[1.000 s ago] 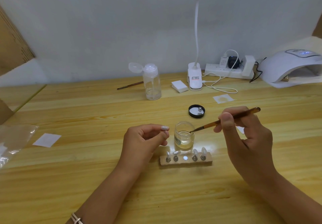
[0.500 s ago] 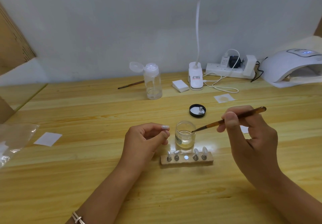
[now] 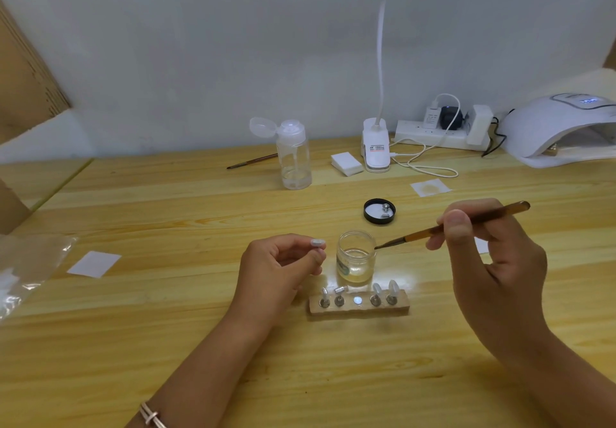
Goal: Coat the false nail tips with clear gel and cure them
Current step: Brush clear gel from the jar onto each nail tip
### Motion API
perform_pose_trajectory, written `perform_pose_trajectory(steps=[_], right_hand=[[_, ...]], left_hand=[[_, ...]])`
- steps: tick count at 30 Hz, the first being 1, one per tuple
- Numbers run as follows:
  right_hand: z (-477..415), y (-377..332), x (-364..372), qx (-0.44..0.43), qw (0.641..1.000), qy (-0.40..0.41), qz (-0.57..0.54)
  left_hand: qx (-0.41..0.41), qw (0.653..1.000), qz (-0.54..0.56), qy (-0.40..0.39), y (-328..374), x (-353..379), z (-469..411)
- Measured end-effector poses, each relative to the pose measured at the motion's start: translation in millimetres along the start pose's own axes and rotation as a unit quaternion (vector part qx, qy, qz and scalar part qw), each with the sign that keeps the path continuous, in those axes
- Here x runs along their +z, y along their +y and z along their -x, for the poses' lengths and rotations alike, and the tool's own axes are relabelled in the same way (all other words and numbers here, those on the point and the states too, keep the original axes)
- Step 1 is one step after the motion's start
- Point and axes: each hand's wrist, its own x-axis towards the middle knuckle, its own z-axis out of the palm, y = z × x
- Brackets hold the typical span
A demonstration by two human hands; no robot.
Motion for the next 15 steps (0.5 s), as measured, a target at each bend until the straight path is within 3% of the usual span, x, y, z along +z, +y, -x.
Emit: perform_pose_trajectory(steps=[15], right_hand=[[1.8,2.2,2.3,0.002,1.000,-0.022,0.000]], left_hand=[[0.009,1.000,0.007,-0.006,0.5,0.3,0.0]])
